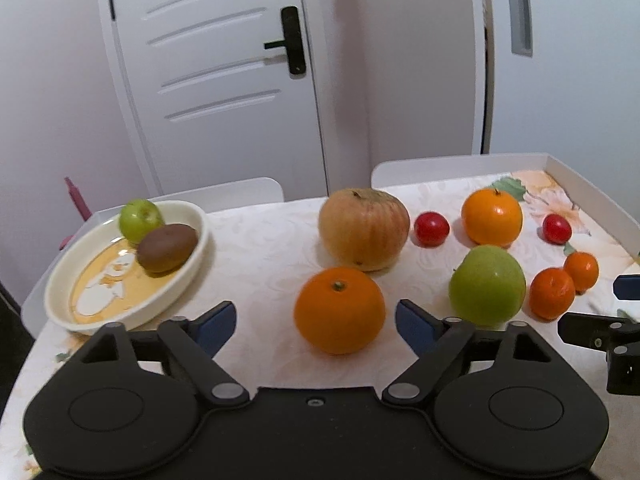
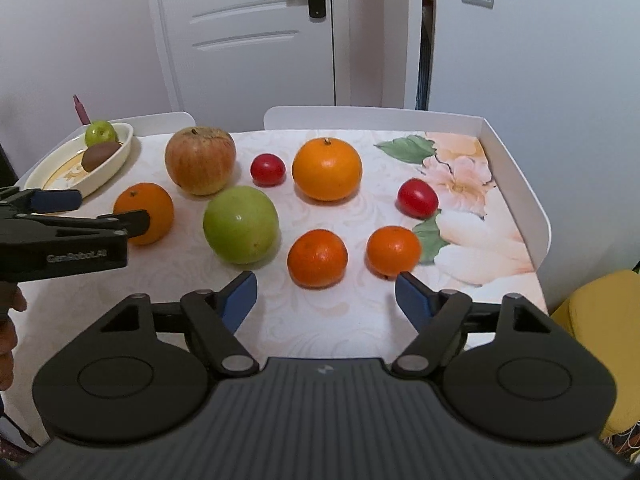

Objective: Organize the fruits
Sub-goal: 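Move both tools back over the remaining fruit, then grasp the large orange with the left tool while the right tool grasps a tangerine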

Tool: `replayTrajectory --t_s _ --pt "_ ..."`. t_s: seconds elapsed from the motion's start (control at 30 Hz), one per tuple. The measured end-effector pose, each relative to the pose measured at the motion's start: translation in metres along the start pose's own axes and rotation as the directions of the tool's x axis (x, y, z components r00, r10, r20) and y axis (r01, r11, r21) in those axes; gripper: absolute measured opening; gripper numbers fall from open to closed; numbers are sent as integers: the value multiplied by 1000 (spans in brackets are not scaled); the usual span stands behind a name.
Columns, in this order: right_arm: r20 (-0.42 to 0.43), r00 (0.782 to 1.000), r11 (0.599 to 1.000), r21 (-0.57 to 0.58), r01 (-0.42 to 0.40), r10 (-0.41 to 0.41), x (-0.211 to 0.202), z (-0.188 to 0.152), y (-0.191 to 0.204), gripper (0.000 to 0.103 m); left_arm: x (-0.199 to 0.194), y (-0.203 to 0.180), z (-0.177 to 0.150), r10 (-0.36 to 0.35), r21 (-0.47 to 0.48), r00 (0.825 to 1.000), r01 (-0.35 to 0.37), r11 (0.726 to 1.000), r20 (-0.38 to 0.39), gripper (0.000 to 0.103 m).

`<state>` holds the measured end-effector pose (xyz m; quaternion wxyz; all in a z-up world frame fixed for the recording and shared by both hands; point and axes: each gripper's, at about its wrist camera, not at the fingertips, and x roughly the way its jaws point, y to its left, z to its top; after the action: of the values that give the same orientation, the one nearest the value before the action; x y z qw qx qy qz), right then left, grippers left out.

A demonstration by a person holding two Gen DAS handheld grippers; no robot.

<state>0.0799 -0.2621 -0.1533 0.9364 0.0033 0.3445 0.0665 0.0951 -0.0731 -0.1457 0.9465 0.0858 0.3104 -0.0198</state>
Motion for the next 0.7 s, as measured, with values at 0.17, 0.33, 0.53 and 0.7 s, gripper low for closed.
replayTrajectory --t_s 0.17,0.33,0.53,0.7 --pt "-5 1000 1000 -5 10 -10 7 -2 2 81 14 -6 0 -2 19 1000 2 1000 -7 82" --pt "-10 1000 1000 6 14 -14 14 -4 3 78 28 -9 1 -17 16 999 18 1000 -33 69" --pt "-5 1000 1000 11 14 -14 19 -3 5 74 31 -11 1 -27 18 999 28 999 -32 64" --pt "-2 1000 1000 26 16 -16 23 0 5 70 28 -6 0 -34 4 999 35 999 -39 63"
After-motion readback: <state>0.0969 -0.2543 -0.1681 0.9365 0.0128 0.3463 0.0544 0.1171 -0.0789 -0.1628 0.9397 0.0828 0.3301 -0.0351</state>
